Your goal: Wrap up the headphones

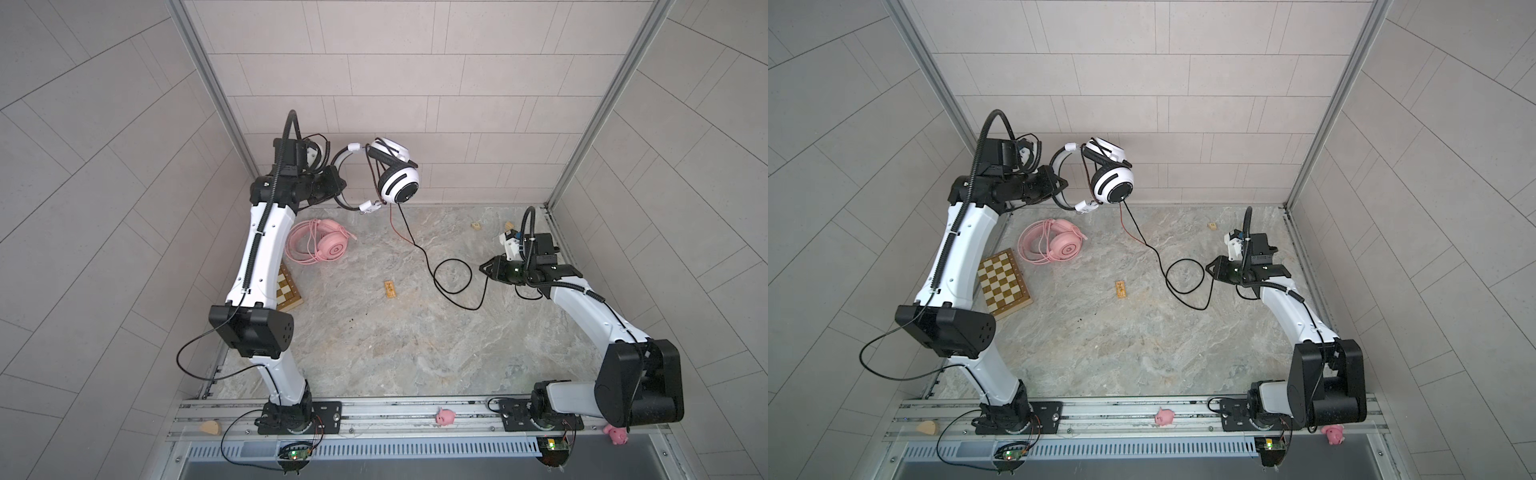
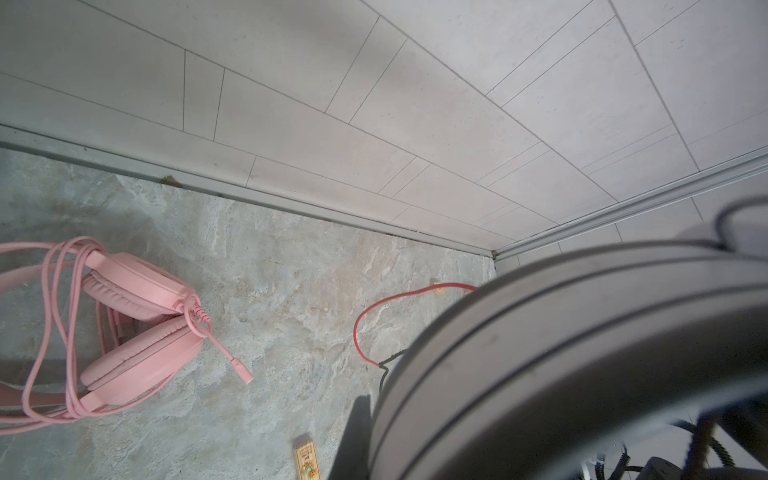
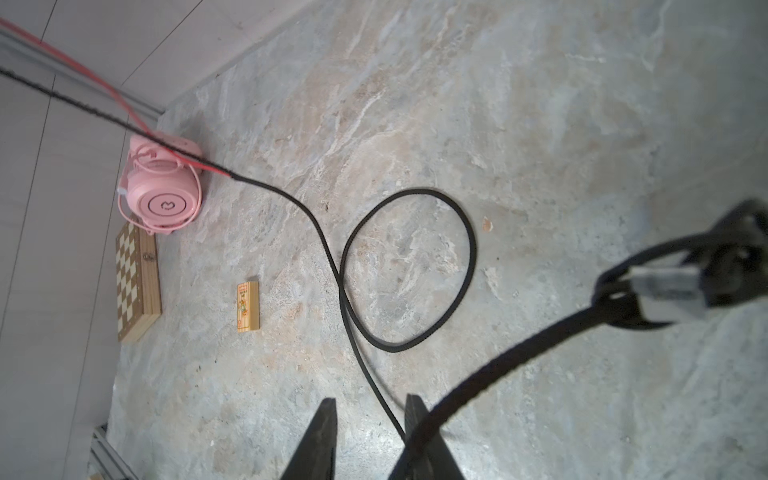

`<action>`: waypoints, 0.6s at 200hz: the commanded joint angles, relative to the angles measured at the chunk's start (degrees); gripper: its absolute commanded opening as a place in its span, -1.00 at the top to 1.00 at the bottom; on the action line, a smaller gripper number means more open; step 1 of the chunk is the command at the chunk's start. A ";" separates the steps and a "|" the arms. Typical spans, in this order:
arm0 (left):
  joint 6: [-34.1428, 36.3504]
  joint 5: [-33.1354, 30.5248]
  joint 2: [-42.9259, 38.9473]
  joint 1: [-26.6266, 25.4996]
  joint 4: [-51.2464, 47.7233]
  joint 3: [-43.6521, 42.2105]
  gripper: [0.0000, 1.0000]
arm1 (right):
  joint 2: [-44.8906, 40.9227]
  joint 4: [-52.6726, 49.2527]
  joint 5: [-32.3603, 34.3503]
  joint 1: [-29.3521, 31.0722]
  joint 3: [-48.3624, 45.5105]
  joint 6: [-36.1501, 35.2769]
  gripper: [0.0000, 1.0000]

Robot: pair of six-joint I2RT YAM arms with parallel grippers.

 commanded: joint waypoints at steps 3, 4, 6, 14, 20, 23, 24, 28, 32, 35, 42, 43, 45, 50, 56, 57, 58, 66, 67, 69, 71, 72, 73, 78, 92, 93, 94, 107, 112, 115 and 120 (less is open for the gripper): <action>-2.08 1.72 -1.91 -0.40 2.35 3.92 1.00 | -2.95 -4.64 11.17 0.15 0.53 -2.88 -0.09; -2.06 1.72 -1.90 -0.41 2.39 3.95 1.00 | -3.10 -4.71 11.62 0.19 0.51 -2.88 -0.13; -2.05 1.72 -1.89 -0.42 2.36 4.02 1.00 | -3.26 -4.87 12.41 0.27 0.60 -2.92 -0.18; -2.20 1.67 -1.89 -0.68 2.37 4.15 1.00 | -4.05 -5.47 14.92 0.45 0.77 -3.39 -0.34; -2.22 1.71 -1.88 -0.90 2.38 4.24 1.00 | -4.80 -5.82 16.21 0.50 0.99 -3.55 -0.40; -2.26 1.65 -1.70 -0.95 2.37 4.29 1.00 | -5.10 -5.78 16.59 0.49 0.98 -3.63 -0.41; -2.29 1.69 -1.71 -0.99 2.40 4.31 1.00 | -5.19 -5.81 16.71 0.49 1.04 -3.69 -0.42; -2.31 1.69 -1.76 -1.23 2.43 4.33 1.00 | -5.57 -5.83 17.19 0.50 1.14 -3.82 -0.44; -2.29 1.72 -1.63 -1.39 2.40 4.38 1.00 | -5.83 -5.77 17.39 0.56 1.26 -4.02 -0.45; -2.29 1.72 -1.55 -1.56 2.41 4.41 1.00 | -6.04 -5.75 17.31 0.58 1.40 -4.16 -0.45; -2.31 1.78 -1.39 -1.88 2.35 4.57 1.00 | -6.20 -5.51 16.82 0.75 1.63 -4.45 -0.45; -2.31 1.79 -1.42 -1.94 2.35 4.63 1.00 | -6.22 -5.45 16.69 0.80 1.63 -4.50 -0.45; -2.31 1.67 -1.31 -2.08 2.35 4.67 1.00 | -6.24 -5.25 16.40 0.95 1.74 -4.53 -0.45; -2.29 1.72 -1.21 -2.32 2.35 4.84 1.00 | -6.12 -4.99 15.80 1.16 2.08 -4.79 -0.45; -2.23 1.63 -0.97 -2.67 2.26 5.09 1.00 | -6.01 -5.10 15.83 1.61 2.49 -4.81 -0.45; -2.23 1.63 -0.90 -2.69 2.22 5.15 1.00 | -5.99 -5.12 15.89 1.67 2.63 -4.85 -0.45; -2.22 1.59 -0.87 -2.75 2.19 5.18 1.00 | -5.99 -5.12 15.87 1.70 2.75 -4.88 -0.45; -2.22 1.50 -0.47 -3.04 1.90 5.70 1.00 | -5.97 -4.91 15.64 1.98 3.11 -5.06 -0.45; -2.22 1.52 -0.43 -3.05 1.86 5.76 1.00 | -6.02 -4.80 15.49 1.99 3.12 -5.16 -0.45; -2.18 1.54 -0.34 -3.15 1.74 5.90 1.00 | -5.99 -4.32 15.11 1.99 3.12 -5.23 -0.45; -2.19 1.50 -0.20 -3.26 1.67 6.13 1.00 | -6.03 -3.87 14.64 2.06 3.04 -5.42 -0.44; -2.16 1.57 -0.17 -3.29 1.61 6.24 1.00 | -6.00 -3.76 14.24 2.03 3.04 -5.51 -0.44; -2.15 1.60 -0.15 -3.31 1.49 6.30 1.00 | -5.99 -3.56 13.86 2.05 3.04 -5.56 -0.44; -2.06 1.63 0.10 -3.54 1.13 6.70 1.00 | -5.82 -1.78 11.68 2.25 2.76 -5.90 -0.43; -1.87 1.46 0.32 -4.06 0.83 7.12 1.00 | -3.81 4.47 3.89 3.91 2.11 -6.22 -0.43; -1.87 1.46 0.36 -4.05 0.80 7.13 1.00 | -3.58 5.08 3.15 4.01 1.96 -6.22 -0.43; -1.87 1.41 0.38 -4.13 0.78 7.14 1.00 | -3.20 5.69 2.52 4.19 1.88 -6.26 -0.43; -1.87 1.01 0.36 -4.59 0.83 7.19 1.00 | 1.42 12.87 -3.06 7.61 1.30 -6.12 -0.43; -1.87 0.94 0.46 -4.84 0.84 7.14 1.00 | 3.67 14.87 -4.15 9.08 1.61 -6.12 -0.44; -1.87 1.00 0.48 -4.91 0.83 7.14 1.00 | 4.97 15.99 -4.52 9.88 1.92 -6.12 -0.44; -1.87 1.24 0.57 -5.02 0.77 7.06 1.00 | 7.04 18.13 -4.69 11.44 2.36 -6.12 -0.45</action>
